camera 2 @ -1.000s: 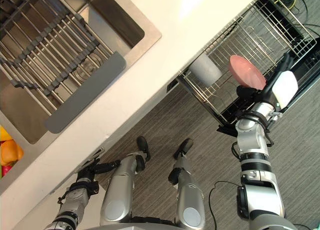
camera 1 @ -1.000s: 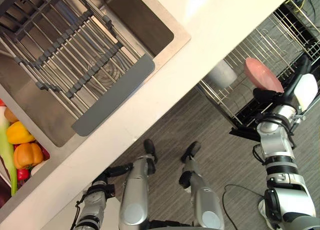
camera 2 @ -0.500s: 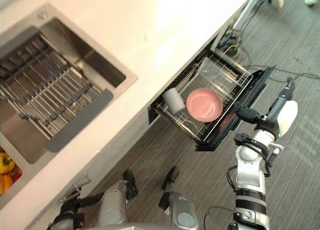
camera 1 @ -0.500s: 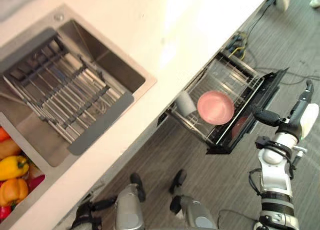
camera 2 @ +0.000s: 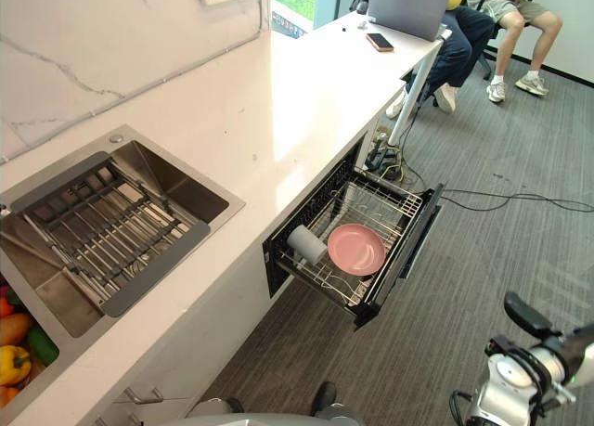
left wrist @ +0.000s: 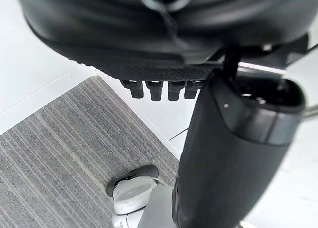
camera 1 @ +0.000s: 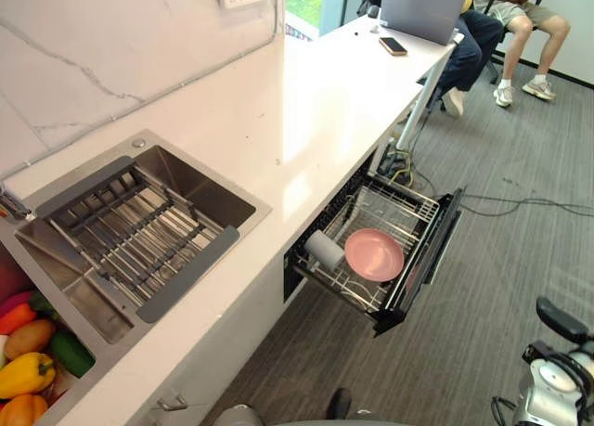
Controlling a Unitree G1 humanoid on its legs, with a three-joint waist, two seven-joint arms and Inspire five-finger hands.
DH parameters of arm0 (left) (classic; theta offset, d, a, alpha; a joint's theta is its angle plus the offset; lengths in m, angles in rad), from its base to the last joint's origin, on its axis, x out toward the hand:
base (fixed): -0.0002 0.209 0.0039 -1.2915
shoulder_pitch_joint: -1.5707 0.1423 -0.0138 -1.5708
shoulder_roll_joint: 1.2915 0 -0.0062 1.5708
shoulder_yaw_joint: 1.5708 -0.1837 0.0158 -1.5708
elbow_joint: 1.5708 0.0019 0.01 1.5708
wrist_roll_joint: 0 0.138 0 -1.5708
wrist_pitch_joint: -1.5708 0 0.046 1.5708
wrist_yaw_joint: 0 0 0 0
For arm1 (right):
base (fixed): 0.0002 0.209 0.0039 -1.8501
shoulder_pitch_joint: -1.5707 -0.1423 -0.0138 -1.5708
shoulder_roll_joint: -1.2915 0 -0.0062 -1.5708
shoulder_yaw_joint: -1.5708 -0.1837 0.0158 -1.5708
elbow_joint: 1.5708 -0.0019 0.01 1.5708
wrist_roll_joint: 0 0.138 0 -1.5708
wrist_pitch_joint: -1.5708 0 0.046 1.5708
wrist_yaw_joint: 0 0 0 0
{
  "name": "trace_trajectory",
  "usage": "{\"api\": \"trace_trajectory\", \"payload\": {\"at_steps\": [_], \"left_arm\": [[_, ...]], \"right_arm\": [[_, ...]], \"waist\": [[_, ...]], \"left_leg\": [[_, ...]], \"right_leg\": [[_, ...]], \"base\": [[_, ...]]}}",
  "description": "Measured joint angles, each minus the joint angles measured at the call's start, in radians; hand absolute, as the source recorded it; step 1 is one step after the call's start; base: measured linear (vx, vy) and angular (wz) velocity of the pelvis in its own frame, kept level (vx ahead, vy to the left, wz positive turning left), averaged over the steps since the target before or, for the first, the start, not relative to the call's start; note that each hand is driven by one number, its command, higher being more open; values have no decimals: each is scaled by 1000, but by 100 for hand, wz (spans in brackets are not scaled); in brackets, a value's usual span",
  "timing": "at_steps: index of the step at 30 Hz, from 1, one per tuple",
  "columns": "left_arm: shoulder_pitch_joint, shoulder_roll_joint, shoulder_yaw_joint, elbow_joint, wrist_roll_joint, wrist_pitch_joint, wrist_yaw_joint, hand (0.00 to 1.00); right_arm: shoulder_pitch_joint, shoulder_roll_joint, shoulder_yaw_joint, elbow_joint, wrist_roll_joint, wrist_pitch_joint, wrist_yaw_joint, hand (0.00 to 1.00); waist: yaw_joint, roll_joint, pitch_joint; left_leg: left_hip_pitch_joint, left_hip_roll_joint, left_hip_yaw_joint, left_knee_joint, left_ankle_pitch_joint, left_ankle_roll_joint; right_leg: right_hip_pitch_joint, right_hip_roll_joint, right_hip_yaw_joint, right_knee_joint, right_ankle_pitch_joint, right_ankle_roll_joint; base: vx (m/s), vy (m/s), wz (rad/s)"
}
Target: Walk over to the sink, pick up the cup, carry it to the dishwasher, place the cup inside the dishwasher, then close the dishwasher door
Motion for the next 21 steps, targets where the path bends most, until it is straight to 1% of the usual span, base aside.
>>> {"api": "trace_trajectory", "payload": {"at_steps": [1, 4, 5, 9, 11, 12, 15, 16, 18, 19, 21], "left_arm": [[0, -2, -4, -1, 1, 0, 0, 100], [-29, -6, -25, -8, 2, 0, 0, 100], [-51, 0, -45, -14, -2, 0, 4, 100], [-102, 18, -99, -44, -9, 0, 16, 100], [-152, 27, -136, -46, -10, 0, 27, 100], [-169, 29, -137, -46, -10, -1, 28, 100], [-221, 47, -161, -45, -48, -2, 43, 100], [-224, 48, -163, -45, -49, -2, 43, 100], [-245, 50, -173, -45, -68, -6, 45, 100], [-247, 50, -173, -44, -74, -7, 46, 100], [-271, 51, -183, -40, -76, -14, 57, 100]], "right_arm": [[4, 6, 1, 1, 15, 2, 0, 0], [0, 36, 39, 0, 66, 2, -14, 0], [-5, 42, 70, 0, 93, 1, -19, 0], [-60, 77, 166, -9, 112, -1, -19, 0], [-104, 80, 203, -9, 113, -5, -15, 0], [-126, 79, 211, -9, 113, -10, -14, 0], [-215, 57, 257, -2, 133, -54, -14, 0], [-224, 53, 261, 1, 136, -57, -13, 0], [-281, 22, 276, 50, 151, -87, -30, 0], [-282, 13, 276, 64, 152, -96, -31, 0], [-334, -79, 308, 186, 157, -96, -16, 0]], "waist": [[0, 4, 2], [5, 24, 19], [14, 29, 39], [25, 43, 111], [52, 51, 147], [59, 51, 162], [69, 51, 214], [71, 51, 220], [71, 52, 252], [72, 52, 255], [70, 60, 275]], "left_leg": [[-1, 2, 2, 1, 0, -1], [-59, 18, 8, 22, -8, -4], [-87, 26, 8, 36, -8, -4], [-149, 45, 7, 70, -7, -3], [-189, 45, 4, 81, -3, 1], [-203, 43, 0, 84, 0, 1], [-253, 30, -15, 85, 14, 19], [-256, 28, -16, 84, 14, 19], [-266, 9, -31, 75, 20, 28], [-266, 4, -35, 70, 22, 30], [-282, -22, -70, 57, 31, 43]], "right_leg": [[-1, -1, -11, 2, 0, 0], [-69, -10, -21, 56, -11, -15], [-101, -13, -21, 78, -15, -21], [-176, -29, -31, 156, -42, -30], [-223, -44, -35, 196, -52, -29], [-236, -49, -38, 206, -52, -25], [-283, -65, -43, 226, -43, -28], [-286, -66, -44, 226, -41, -28], [-289, -79, -57, 226, -36, -22], [-288, -83, -60, 225, -34, -20], [-288, -98, -79, 216, -26, -10]], "base": [[-20, 53, -13], [-42, 69, -7], [-39, 39, -1], [-50, 31, 5], [-26, 31, 14], [5, 31, 14], [33, 34, 14], [70, 43, 17], [66, 53, 21], [65, 67, 26], [46, 74, 31]]}}
